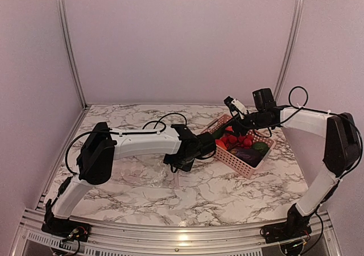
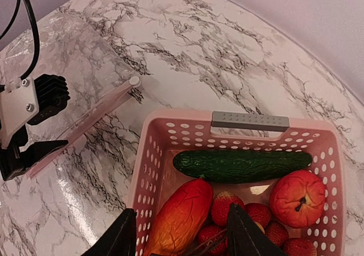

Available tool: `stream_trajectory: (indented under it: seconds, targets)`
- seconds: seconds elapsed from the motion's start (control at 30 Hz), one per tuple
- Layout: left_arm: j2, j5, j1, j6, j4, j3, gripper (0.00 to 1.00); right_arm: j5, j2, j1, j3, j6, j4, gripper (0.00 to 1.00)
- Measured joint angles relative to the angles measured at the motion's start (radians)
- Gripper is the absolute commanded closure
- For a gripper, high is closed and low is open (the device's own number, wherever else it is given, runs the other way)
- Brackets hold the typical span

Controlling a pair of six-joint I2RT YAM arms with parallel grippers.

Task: Place the food in the zip-top bag and seal the zipper
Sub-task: Pick up the zipper food storage bag at the center of the board.

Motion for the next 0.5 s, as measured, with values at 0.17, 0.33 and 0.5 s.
stream_trajectory:
  seconds: [0.17,0.33,0.5]
  targets:
    - [0.011,0.003,0.017,-0.012,-0.005,0.000,0.56,-0.005,0.000,0.000,0.000,0.000,0.000,0.49]
    - [0.039,0.005,0.034,-0.018,-0.007,0.000,0.64,-0.011,0.000,0.000,0.000,-0.001,0.000,0.49]
    - [0.054,0.002,0.047,-0.023,-0.008,0.000,0.86,-0.015,0.000,0.000,0.000,-0.001,0.000,0.49]
